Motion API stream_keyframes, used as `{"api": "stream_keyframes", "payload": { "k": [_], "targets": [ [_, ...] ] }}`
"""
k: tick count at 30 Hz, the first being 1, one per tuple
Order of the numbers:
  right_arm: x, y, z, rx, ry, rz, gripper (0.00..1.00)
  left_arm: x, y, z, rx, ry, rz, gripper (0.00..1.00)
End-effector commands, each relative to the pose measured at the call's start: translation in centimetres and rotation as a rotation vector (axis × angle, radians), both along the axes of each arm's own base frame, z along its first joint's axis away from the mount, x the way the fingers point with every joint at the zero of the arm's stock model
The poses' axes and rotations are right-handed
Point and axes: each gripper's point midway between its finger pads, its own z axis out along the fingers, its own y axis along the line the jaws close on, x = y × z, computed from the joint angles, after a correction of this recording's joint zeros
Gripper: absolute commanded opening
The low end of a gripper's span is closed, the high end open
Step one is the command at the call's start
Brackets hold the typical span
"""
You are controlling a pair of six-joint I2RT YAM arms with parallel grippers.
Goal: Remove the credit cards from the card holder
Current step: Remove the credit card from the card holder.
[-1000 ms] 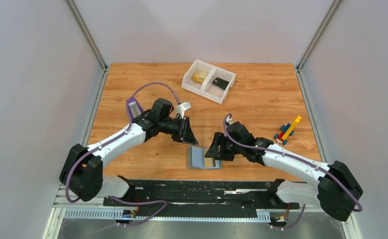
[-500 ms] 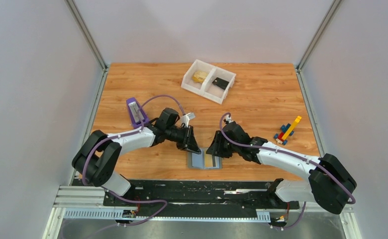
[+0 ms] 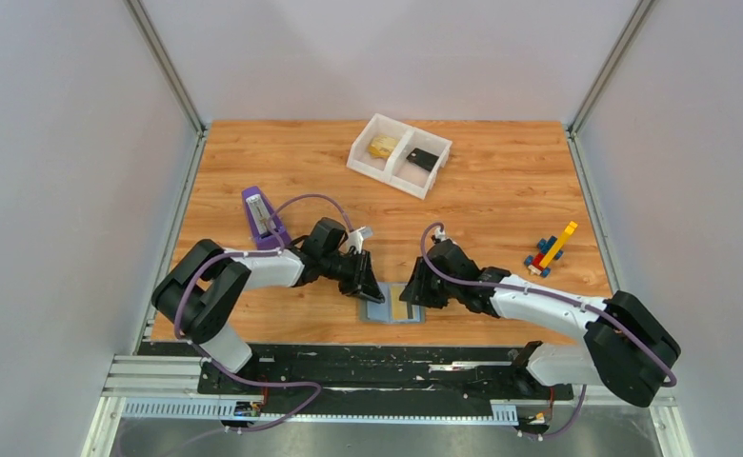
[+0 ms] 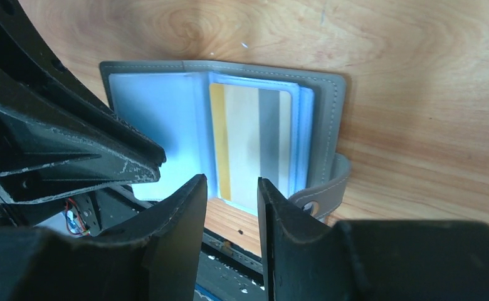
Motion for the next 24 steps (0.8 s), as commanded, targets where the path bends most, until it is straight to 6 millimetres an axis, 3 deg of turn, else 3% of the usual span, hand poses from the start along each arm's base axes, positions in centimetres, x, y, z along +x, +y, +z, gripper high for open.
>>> {"api": "stream_keyframes", "payload": {
  "k": [1, 10, 24],
  "targets": [
    [0.2, 0.1, -0.6, 0.016, -0.009, -0.021, 0.37, 0.8, -0.2, -0.8, 0.014, -0.034, 0.029, 0.25],
    [-0.6, -0.4, -2.0, 0.024, 0.031, -0.048, 0.34, 1.5, -0.5, -2.2, 0.01, -0.033, 0.072, 0.28],
    [-1.2, -0.7, -2.9, 0.036, 0.045, -0.055, 0.31, 1.5, -1.5, -2.6, -0.068, -0.041, 0.071, 0.36]
  ]
}}
